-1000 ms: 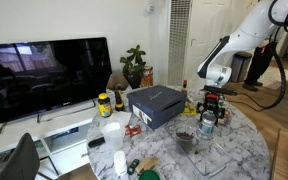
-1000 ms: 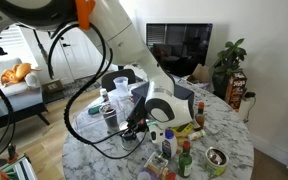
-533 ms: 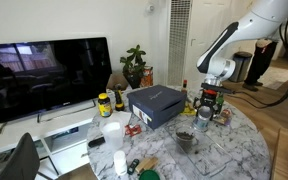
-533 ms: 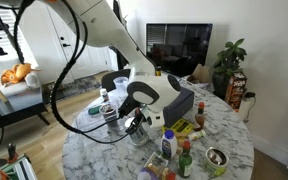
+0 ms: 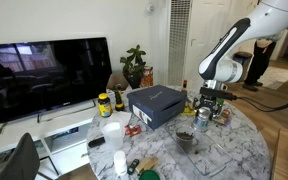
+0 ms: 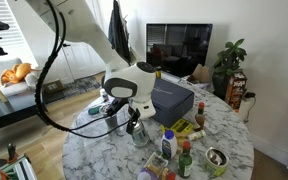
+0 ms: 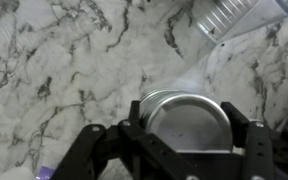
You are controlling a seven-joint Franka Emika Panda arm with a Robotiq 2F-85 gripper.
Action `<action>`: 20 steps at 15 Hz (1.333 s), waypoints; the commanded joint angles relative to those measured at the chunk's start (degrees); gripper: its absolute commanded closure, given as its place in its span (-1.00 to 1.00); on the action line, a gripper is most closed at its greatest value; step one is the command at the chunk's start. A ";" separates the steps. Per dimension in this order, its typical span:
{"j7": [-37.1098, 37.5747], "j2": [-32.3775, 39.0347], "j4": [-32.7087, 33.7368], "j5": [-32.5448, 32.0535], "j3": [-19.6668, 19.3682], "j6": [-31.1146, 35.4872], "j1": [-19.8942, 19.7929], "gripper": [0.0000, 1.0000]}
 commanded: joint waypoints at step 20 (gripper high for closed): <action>-12.75 10.86 14.78 11.64 -1.85 -44.94 -16.62 -1.00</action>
